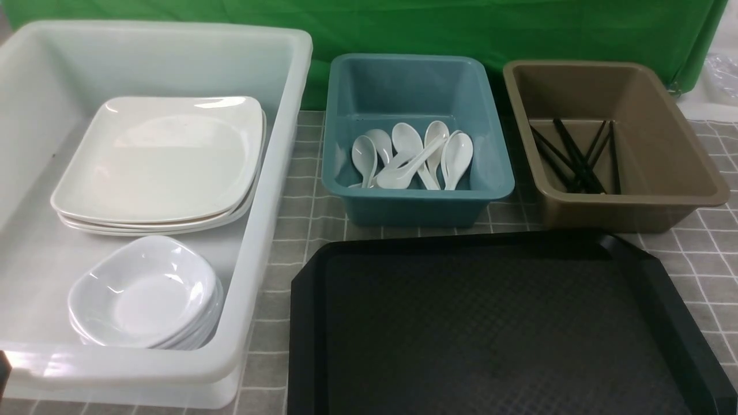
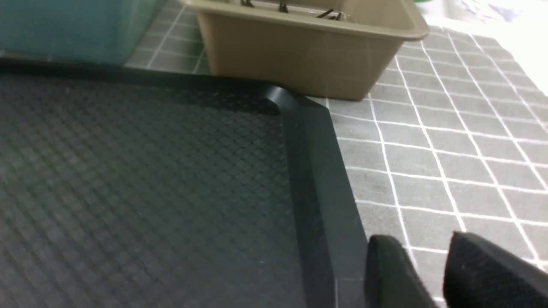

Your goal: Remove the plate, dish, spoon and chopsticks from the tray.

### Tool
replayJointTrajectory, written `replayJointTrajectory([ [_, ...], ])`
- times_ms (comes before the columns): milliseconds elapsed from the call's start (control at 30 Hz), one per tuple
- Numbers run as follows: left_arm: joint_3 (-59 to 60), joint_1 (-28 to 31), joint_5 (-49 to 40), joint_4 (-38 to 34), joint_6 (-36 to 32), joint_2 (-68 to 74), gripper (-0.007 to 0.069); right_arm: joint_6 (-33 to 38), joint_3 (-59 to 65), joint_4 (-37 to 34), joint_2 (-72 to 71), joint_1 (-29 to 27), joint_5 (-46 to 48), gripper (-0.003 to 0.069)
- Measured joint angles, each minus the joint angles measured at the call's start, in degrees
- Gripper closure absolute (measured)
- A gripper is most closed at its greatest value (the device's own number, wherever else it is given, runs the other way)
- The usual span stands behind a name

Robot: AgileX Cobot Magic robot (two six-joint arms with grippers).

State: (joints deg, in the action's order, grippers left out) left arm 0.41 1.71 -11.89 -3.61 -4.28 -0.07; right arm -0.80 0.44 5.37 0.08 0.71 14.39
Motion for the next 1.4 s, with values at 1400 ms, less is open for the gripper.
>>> replayJointTrajectory([
  [1400, 0.0, 0.0, 0.0, 0.04, 0.0, 0.0, 0.062, -1.58, 0.0, -0.09, 0.0, -0.04, -0.02, 0.0421],
])
